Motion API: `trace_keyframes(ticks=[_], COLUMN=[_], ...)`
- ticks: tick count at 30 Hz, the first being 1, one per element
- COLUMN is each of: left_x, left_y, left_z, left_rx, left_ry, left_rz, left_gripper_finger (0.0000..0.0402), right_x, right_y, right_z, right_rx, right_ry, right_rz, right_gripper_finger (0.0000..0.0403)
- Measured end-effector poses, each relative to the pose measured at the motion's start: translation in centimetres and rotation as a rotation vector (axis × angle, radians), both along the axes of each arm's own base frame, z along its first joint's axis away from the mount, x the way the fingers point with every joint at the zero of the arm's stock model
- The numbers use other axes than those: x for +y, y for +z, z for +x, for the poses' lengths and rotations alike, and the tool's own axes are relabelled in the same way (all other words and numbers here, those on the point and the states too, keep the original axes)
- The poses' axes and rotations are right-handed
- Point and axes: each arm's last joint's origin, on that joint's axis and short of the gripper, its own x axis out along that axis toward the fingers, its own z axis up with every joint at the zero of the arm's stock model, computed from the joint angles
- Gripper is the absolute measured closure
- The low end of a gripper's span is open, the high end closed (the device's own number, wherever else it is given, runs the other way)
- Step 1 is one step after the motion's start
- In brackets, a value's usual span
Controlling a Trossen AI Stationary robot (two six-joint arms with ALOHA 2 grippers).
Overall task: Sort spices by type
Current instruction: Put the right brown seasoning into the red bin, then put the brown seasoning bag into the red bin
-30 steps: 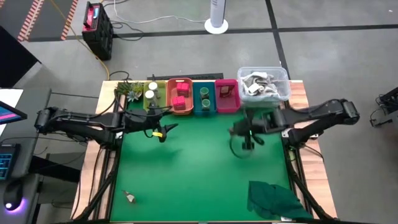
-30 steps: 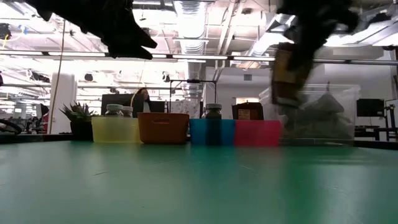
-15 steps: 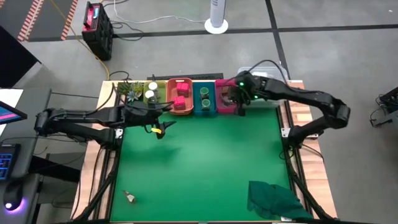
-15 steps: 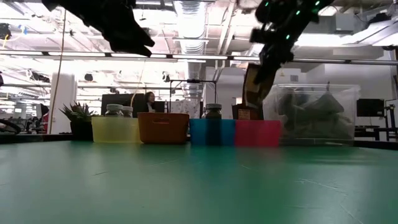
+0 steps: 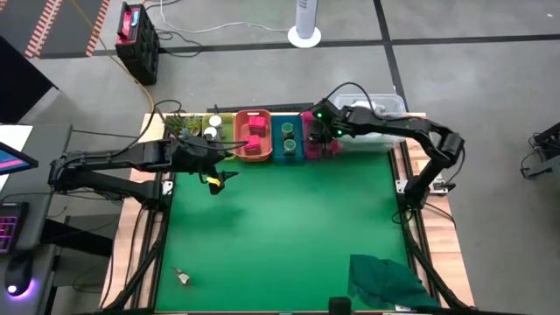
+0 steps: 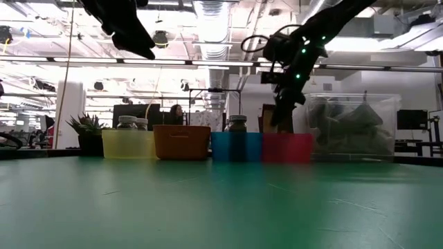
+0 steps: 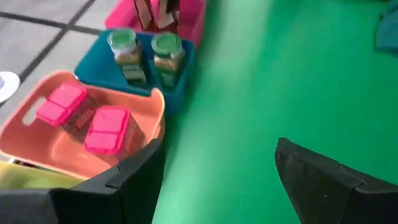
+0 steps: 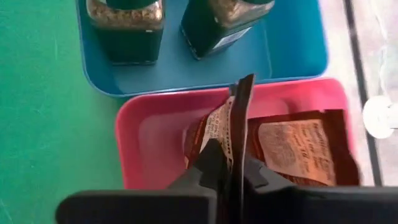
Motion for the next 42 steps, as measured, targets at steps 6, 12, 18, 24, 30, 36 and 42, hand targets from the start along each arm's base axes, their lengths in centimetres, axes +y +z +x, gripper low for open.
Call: trace_keyframes(ticks=[6, 12, 18, 24, 30, 36, 42], left_x=[-0.1, -0.3, -0.4, -1.4, -5.0, -10.2, -14.2], left_y=[-0.9, -0.9, 0.8, 0.4, -1.1, -2.1, -1.1], left_z=[-0.5, -0.9, -1.1, -1.9, -0.9, -0.9, -1.5], left_rx=[0.100, 0.158, 0.145, 0.229, 0.373, 0.459, 0.511], left_ry=[0.001, -0.086, -0.126, -0.271, -0.396, -0.529, -0.510], left_rz=[-0.024, -0.019, 0.011, -0.177, -0.273, -0.229, -0.294], left_gripper_finger=[0.0113, 0.0113, 0.0113, 0.0113, 0.0113, 0.0113, 0.0113], right_x=[-0.8, -0.9, -0.3, 2.2, 7.6, 12.3, 15.2], right_y=[-1.6, -1.1, 3.1, 7.1, 8.1, 7.3, 6.1], right_z=[0.9, 1.1, 0.0, -1.2, -0.6, -1.3, -1.5], right_rx=[0.069, 0.082, -0.016, -0.155, -0.275, -0.452, -0.656], right_ry=[-0.032, -0.076, -0.119, -0.136, -0.079, -0.068, -0.063], right_rz=[0.060, 0.094, 0.020, 0.001, 0.060, 0.008, -0.017], right_gripper_finger=[0.0281, 0.0194, 0.0164, 0.0163, 0.0163, 0.0163, 0.0163])
